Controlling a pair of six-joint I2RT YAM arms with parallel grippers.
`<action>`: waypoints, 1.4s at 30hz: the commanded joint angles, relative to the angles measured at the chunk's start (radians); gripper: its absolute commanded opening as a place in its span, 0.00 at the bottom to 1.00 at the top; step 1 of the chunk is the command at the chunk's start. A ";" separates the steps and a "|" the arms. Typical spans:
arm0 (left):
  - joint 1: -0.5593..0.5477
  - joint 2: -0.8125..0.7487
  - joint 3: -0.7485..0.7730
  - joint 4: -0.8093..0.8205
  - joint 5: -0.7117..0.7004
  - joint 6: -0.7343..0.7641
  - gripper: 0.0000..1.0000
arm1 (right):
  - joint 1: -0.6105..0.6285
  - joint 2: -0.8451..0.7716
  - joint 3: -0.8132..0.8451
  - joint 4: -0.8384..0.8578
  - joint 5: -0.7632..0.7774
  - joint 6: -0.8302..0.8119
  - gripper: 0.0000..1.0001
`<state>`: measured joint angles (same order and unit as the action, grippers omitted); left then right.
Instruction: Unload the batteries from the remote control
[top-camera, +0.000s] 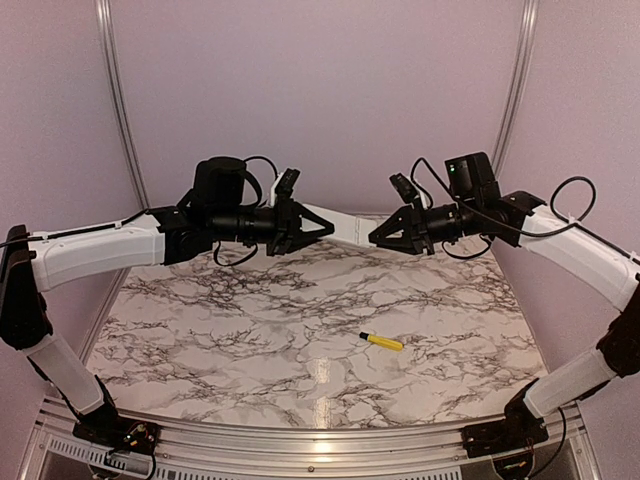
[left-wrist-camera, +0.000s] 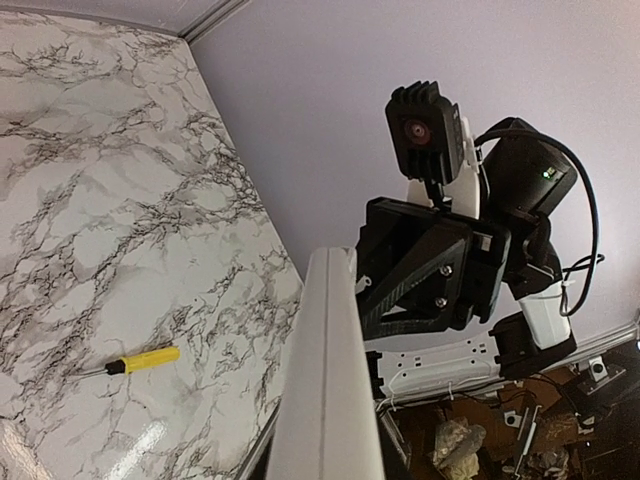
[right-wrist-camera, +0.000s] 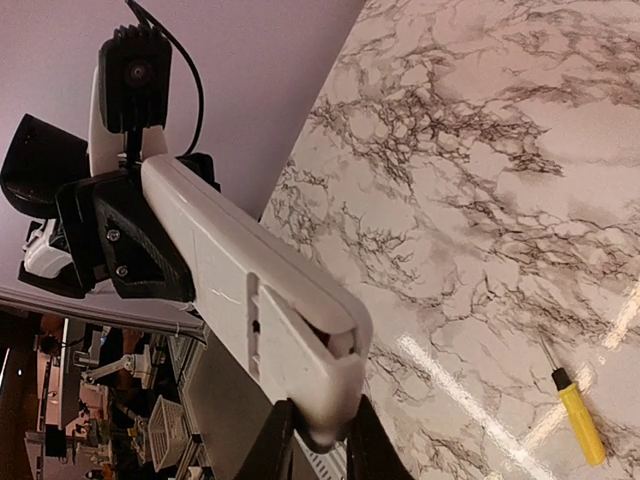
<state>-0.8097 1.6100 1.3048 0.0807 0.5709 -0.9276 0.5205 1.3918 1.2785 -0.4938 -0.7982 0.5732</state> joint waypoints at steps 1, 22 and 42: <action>-0.003 -0.027 0.012 0.022 0.011 0.020 0.00 | 0.013 0.019 0.043 -0.037 0.023 -0.019 0.13; -0.005 -0.059 -0.016 -0.018 -0.039 0.043 0.00 | 0.015 -0.004 0.013 0.071 -0.087 0.012 0.00; -0.002 -0.161 -0.133 -0.134 -0.144 0.087 0.00 | -0.056 -0.066 0.137 -0.148 0.024 -0.127 0.00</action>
<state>-0.8108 1.4982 1.2106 -0.0200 0.4637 -0.8650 0.4984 1.3525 1.3640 -0.5625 -0.8433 0.5060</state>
